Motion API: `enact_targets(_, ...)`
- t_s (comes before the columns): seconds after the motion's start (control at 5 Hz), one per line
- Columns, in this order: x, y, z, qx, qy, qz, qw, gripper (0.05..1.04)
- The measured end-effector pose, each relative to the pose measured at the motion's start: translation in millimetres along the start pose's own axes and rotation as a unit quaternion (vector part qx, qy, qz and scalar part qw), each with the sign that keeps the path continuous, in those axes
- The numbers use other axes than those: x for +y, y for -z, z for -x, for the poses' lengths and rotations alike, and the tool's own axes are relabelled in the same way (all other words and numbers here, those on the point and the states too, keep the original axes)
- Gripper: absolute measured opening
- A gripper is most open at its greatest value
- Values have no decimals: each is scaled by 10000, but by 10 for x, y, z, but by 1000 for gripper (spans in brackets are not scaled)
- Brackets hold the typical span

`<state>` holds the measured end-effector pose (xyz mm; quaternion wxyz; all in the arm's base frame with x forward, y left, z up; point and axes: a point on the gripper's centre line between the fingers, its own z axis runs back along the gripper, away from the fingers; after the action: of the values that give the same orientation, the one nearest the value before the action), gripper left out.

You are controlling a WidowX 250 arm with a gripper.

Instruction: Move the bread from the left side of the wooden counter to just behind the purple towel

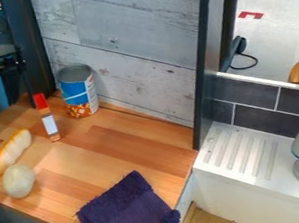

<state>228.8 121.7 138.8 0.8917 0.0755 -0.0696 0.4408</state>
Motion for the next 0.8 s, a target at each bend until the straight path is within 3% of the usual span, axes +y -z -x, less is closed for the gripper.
enact_targets(0.2, 10, 74, 32, 111, 14, -55, 9999, 1003)
enact_targets(0.6, 151, 470, 13, 32, 202, -216, 9996, 1003)
enact_targets(0.8, 217, 662, -85, -257, 741, 18, 9969, 1003)
